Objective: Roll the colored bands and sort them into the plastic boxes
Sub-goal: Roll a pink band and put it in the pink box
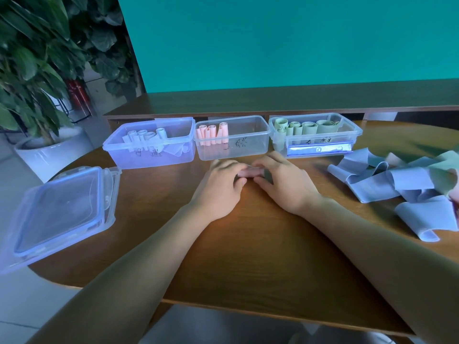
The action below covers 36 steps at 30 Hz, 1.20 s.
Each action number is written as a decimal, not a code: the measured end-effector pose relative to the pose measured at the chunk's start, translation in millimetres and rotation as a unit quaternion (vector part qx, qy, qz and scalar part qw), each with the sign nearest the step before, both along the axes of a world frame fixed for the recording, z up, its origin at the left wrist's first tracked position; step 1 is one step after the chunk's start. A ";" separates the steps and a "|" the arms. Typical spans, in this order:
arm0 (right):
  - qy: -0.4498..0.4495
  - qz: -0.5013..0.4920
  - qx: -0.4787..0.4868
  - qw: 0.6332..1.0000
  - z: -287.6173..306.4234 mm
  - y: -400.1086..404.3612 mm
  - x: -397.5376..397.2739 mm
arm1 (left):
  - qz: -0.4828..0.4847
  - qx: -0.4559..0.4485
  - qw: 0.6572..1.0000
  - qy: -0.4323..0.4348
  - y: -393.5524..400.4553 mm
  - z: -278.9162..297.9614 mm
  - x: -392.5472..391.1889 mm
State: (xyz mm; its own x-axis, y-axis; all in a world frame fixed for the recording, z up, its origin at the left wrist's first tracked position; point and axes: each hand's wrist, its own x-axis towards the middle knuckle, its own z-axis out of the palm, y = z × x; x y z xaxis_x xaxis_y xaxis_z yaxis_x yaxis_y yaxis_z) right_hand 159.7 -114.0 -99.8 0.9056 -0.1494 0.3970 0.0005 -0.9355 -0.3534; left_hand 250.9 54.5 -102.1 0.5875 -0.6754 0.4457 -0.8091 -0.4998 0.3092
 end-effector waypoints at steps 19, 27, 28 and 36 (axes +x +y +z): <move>0.052 -0.040 0.016 0.998 0.2 -15.2 30.3 | -0.004 -0.023 1.000 0.014 -21.3 1.1 28.6; 0.080 -0.052 -0.035 0.995 -0.6 -21.3 45.5 | -0.007 -0.014 0.999 0.036 -31.8 2.6 39.8; 0.079 -0.049 -0.042 0.995 -0.9 -21.5 45.7 | -0.008 -0.015 0.999 0.031 -32.0 2.6 39.8; -0.008 0.024 0.144 0.989 0.1 -24.4 39.8 | 0.009 -0.009 1.000 0.011 -27.1 6.9 34.5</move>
State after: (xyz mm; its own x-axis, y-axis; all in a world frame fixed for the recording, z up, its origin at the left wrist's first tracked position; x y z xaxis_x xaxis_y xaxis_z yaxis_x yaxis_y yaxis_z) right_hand 199.5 -138.4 -99.7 0.9083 -0.2158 0.3584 0.0495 -0.7952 -0.6043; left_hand 285.4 27.4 -95.1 0.6089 -0.6569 0.4447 -0.7933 -0.5074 0.3366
